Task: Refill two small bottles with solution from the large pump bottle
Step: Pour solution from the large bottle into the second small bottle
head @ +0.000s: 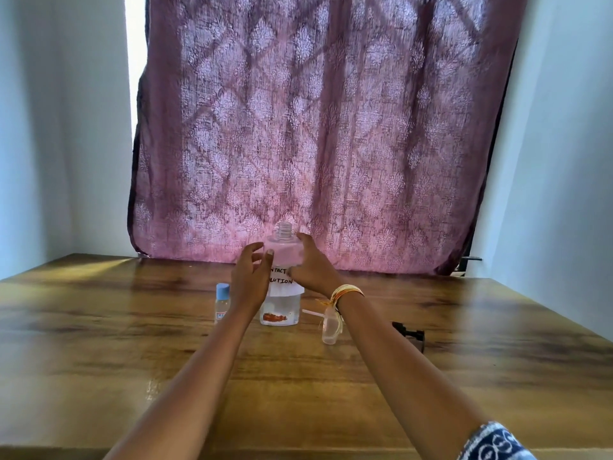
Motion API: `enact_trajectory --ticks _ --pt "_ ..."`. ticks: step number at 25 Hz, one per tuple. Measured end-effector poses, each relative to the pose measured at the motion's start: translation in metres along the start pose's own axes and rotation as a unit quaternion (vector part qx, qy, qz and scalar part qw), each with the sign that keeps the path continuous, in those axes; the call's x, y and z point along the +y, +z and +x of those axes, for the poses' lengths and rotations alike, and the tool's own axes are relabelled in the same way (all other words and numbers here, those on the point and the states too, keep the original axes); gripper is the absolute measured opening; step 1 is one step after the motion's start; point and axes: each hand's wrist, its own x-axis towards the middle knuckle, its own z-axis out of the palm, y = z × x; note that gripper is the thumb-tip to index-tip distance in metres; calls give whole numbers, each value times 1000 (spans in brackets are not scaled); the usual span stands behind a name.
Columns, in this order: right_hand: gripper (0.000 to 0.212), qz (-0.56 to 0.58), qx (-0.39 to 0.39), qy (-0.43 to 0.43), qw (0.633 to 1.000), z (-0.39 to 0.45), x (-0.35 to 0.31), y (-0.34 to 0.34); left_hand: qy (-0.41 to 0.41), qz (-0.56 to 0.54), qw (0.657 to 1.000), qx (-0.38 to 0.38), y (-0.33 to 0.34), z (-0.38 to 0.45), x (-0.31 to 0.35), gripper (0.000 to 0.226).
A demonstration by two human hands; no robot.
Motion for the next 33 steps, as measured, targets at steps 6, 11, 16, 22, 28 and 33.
enact_trajectory --ticks 6,11,16,22,28,33 --pt "85 16 1 -22 1000 -6 17 5 24 -41 999 -3 8 2 -18 33" --pt "84 62 9 -44 997 -9 26 5 23 -55 996 -60 -2 9 -22 53" --pt "98 64 26 -66 995 -21 27 4 23 -145 988 -49 -7 0 -14 58" --pt "86 111 80 -90 987 -45 24 20 75 -140 987 -22 -13 -23 0 48" --pt "90 110 116 -136 978 -65 19 29 73 -193 978 -22 -22 -50 11 34" --pt "88 145 97 -130 976 -67 25 30 82 -197 976 -39 -26 -53 10 43"
